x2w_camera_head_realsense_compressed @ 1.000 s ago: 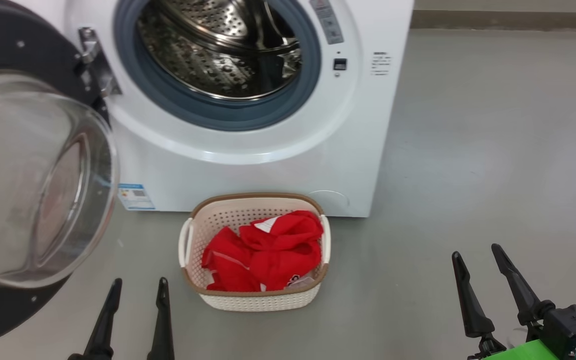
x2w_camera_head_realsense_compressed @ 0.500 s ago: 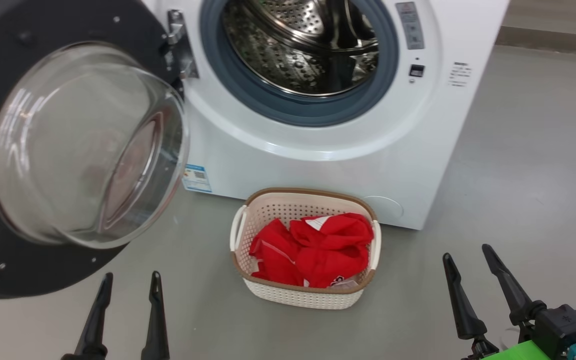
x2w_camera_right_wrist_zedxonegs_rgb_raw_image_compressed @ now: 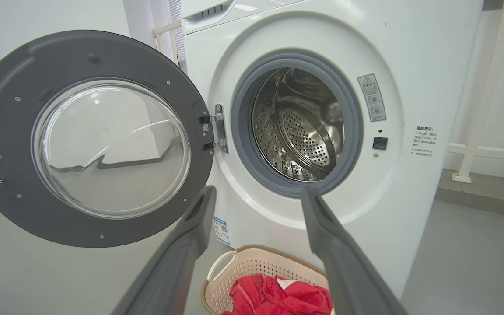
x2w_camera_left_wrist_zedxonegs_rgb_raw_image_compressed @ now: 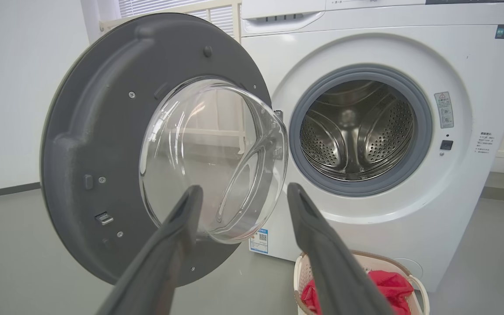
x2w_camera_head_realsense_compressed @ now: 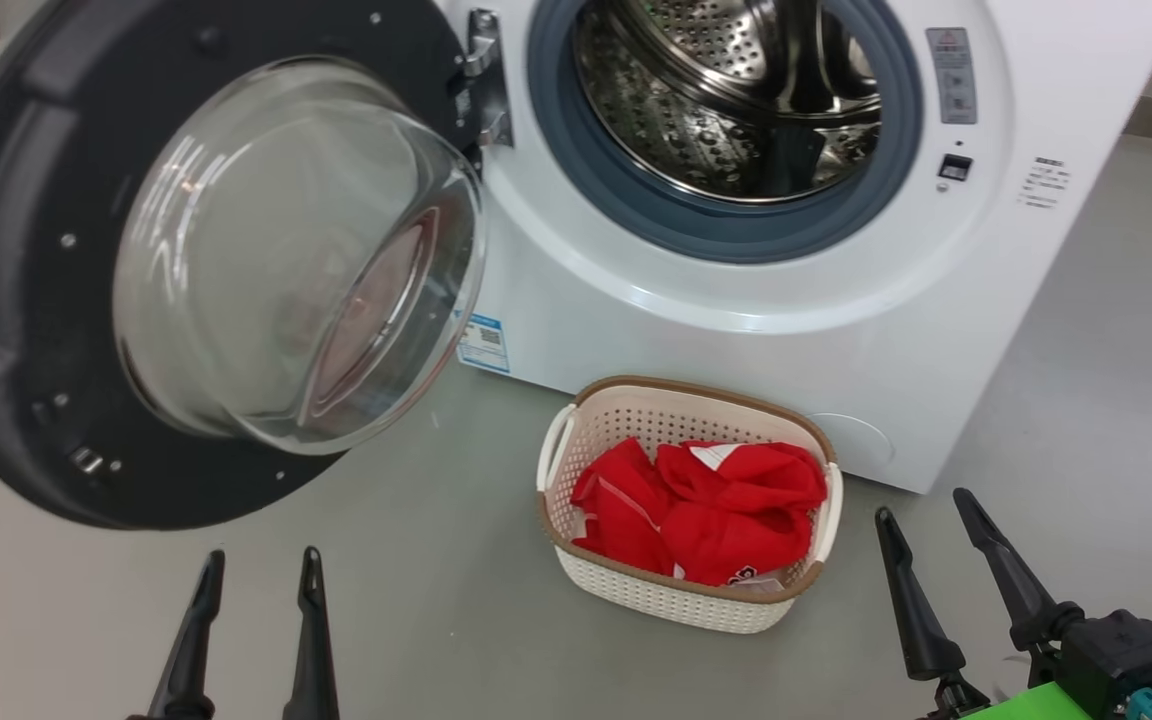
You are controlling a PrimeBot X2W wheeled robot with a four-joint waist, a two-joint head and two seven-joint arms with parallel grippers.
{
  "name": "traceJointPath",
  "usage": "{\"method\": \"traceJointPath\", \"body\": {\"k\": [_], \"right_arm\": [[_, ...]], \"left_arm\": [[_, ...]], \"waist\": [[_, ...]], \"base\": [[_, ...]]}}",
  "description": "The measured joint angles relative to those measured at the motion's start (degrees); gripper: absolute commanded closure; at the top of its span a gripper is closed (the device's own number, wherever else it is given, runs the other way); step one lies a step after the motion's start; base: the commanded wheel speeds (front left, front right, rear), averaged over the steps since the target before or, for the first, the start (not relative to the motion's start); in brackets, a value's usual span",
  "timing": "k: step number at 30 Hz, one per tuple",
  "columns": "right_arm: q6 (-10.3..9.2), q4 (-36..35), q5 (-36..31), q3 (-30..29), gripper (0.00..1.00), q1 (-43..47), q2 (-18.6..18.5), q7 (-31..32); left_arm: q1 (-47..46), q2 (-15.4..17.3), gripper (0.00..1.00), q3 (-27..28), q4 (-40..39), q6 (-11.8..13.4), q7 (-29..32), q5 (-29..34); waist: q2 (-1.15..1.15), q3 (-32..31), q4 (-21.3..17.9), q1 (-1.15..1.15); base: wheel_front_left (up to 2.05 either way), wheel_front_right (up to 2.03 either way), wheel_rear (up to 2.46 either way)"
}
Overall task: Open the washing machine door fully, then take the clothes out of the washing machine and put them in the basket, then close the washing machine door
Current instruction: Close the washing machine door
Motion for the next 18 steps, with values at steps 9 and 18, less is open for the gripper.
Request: {"method": "traceJointPath", "body": {"k": [9,18], "right_arm": [[0.00,-0.89,-0.07,0.26,0.00,0.01,0.00,0.55],[0.00,-1.55,-0.10,0.86,0.00,0.01,0.00,1.15]], "left_arm": [[0.37,0.08,0.00,-0.04,-0.13,0.53,-0.01,-0.01],[0.40,0.07,0.00,0.03,-0.21,1.02,-0.08,-0.18]], "waist": [[0.00,0.12,4.04,0.00],[0.00,-0.04,6.74,0.00]], "base": [[0.00,0.00,0.00],[0.00,0.00,0.00]]}}
